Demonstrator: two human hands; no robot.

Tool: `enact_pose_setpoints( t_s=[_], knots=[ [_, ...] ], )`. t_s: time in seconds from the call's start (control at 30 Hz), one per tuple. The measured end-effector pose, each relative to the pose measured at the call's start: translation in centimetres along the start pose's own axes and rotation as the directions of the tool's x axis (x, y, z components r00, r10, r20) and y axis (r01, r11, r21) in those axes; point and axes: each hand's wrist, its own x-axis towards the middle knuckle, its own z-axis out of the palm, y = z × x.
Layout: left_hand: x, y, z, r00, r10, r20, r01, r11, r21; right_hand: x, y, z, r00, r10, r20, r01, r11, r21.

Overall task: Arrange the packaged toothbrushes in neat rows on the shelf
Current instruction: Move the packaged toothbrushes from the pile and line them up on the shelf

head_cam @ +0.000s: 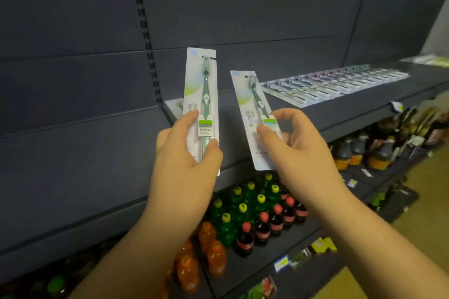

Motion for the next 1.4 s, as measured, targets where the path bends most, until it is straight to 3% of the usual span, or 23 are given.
enact_pose_setpoints(
  t_s=[0.27, 0.7, 0.9, 1.1, 1.4],
  knots=[
    [-2.2, 4.7, 14.5, 0.997, -0.001, 0.071, 0.005, 0.998, -0.064, 0.8, 4.4, -15.6, 0.996, -0.074, -0.041, 0.063, 0.973, -0.221],
    [-1.3, 10.2, 32.7, 0.953, 0.071, 0.295, -0.056, 0.997, -0.057, 3.1, 11.0, -31.9, 0.966, -0.003, -0.259, -0.076, 0.952, -0.296],
    [1.7, 11.2, 41.3, 0.909, 0.012, 0.416, 0.069, 0.982, -0.178, 7.6, 14.7, -38.3, 0.953, 0.018, -0.302, -0.130, 0.927, -0.353],
    [6.4, 13.2, 49.4, 0.908, 0.027, 0.419, 0.127, 0.933, -0.336, 15.3, 17.8, -43.8, 0.936, -0.013, -0.353, -0.142, 0.901, -0.411],
    [11.9, 15.1, 57.2, 0.874, -0.035, 0.484, 0.236, 0.902, -0.361, 25.0, 22.4, -48.9, 0.931, 0.001, -0.364, -0.150, 0.913, -0.380]
  ],
)
